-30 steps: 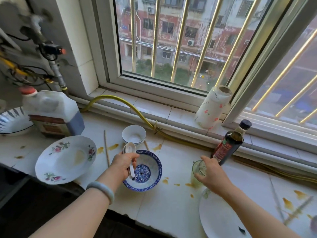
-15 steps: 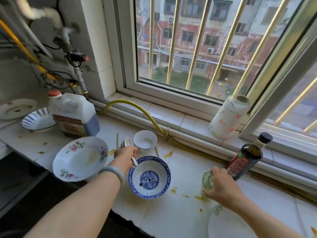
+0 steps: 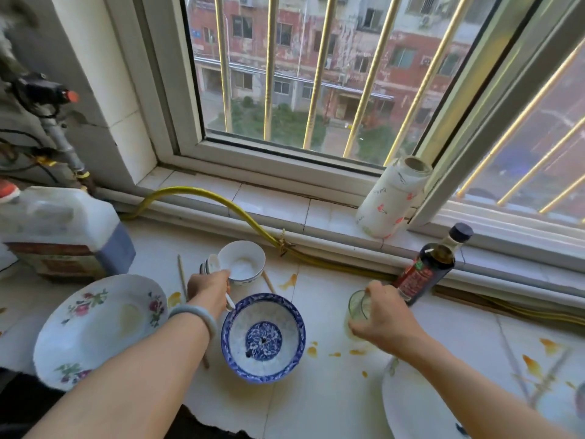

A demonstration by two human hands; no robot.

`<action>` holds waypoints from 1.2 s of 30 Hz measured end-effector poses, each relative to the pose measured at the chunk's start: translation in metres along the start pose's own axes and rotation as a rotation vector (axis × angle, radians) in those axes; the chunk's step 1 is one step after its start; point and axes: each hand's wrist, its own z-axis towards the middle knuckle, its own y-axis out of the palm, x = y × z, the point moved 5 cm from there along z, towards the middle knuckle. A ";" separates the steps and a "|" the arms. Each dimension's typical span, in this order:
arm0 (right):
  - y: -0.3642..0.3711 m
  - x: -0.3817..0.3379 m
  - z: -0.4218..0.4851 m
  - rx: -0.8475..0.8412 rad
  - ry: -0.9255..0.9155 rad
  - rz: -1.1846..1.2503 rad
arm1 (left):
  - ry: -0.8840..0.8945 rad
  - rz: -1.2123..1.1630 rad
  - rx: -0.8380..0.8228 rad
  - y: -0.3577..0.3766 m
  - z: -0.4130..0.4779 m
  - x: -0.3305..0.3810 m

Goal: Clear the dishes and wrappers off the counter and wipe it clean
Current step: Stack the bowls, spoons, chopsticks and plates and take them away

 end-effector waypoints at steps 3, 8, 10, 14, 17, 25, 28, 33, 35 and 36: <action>0.001 -0.009 -0.002 0.002 0.022 0.001 | 0.006 0.037 -0.021 0.002 0.006 0.004; 0.000 -0.022 -0.005 0.001 0.054 0.026 | 0.051 0.133 -0.034 -0.002 0.006 0.013; -0.001 -0.027 -0.004 -0.007 0.058 0.040 | 0.055 0.150 -0.030 -0.008 0.008 0.014; -0.008 -0.036 0.001 -0.014 0.063 0.067 | 0.102 0.167 -0.050 -0.024 0.012 0.026; -0.017 -0.046 0.008 -0.011 0.032 0.079 | 0.176 0.177 -0.075 -0.038 0.006 0.039; -0.046 -0.089 0.027 0.077 -0.100 0.192 | 0.359 0.534 -0.273 -0.054 -0.046 0.017; -0.054 -0.100 0.025 0.111 -0.143 0.202 | 0.385 0.672 -0.288 -0.051 -0.055 -0.001; -0.063 -0.109 0.017 0.117 -0.181 0.202 | 0.380 0.800 -0.292 -0.042 -0.064 -0.021; -0.065 -0.109 0.014 0.110 -0.197 0.192 | 0.380 0.825 -0.302 -0.038 -0.066 -0.026; -0.065 -0.109 0.011 0.103 -0.206 0.185 | 0.376 0.832 -0.303 -0.036 -0.067 -0.028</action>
